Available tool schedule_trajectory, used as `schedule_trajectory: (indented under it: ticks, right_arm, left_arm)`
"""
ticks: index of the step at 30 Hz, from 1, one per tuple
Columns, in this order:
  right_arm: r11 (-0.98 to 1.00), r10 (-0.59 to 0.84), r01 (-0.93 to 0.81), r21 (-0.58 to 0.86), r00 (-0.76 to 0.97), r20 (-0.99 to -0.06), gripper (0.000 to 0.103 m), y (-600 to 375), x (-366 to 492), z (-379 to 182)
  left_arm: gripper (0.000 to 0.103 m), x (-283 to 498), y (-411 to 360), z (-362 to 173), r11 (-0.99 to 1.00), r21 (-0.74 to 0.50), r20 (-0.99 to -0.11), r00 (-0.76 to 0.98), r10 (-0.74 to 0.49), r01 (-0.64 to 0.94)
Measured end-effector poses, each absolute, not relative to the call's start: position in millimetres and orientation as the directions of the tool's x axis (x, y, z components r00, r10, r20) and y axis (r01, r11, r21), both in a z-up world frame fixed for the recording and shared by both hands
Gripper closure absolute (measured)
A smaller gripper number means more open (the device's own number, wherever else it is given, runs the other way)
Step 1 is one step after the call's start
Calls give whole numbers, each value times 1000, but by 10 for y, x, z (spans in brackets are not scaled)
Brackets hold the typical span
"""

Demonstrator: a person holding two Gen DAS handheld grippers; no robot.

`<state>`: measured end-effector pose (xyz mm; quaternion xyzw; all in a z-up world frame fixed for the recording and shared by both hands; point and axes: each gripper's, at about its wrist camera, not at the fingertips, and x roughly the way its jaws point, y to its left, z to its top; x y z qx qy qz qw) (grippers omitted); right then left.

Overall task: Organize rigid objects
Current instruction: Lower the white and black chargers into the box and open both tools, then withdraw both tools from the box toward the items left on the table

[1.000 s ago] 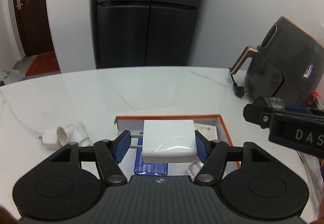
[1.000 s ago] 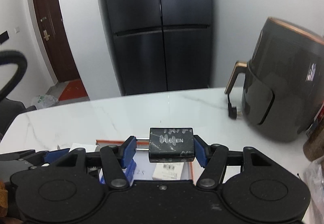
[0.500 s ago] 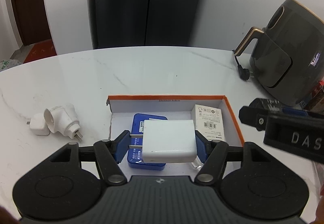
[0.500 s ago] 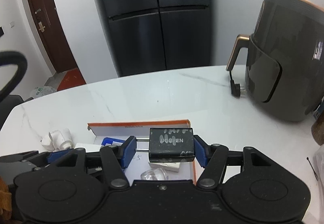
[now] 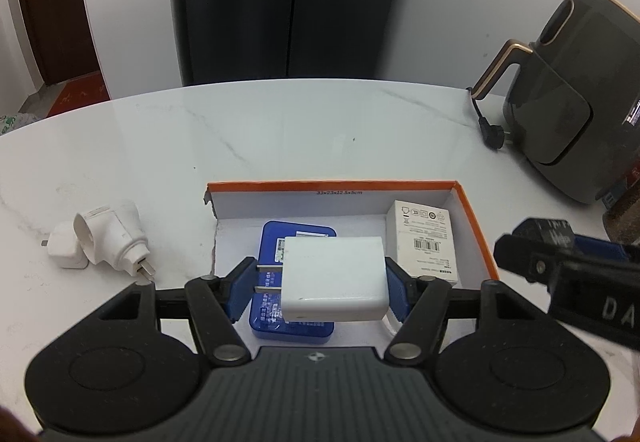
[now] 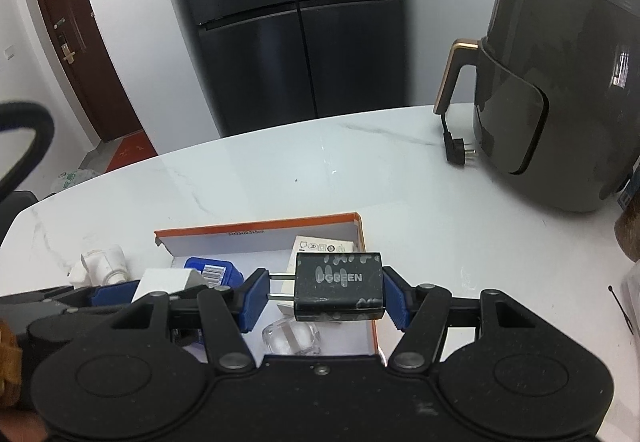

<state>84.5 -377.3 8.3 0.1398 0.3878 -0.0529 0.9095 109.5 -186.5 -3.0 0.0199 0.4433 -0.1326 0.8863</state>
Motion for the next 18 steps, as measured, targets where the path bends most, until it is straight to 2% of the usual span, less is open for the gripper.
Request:
schedule_trajectory:
  ticks: [12,18]
  right_arm:
    - [953,33,202,225,670,-741,30,-3737,811,-46]
    - [952,22,207,225,687,-726,28,-3721,713,8]
  left_arm:
    - [37,1236,-1967,-83,957,-95,-792,561,-239,274]
    - [36,1306,-2021,-44,941,-147,-779,550,-300,305]
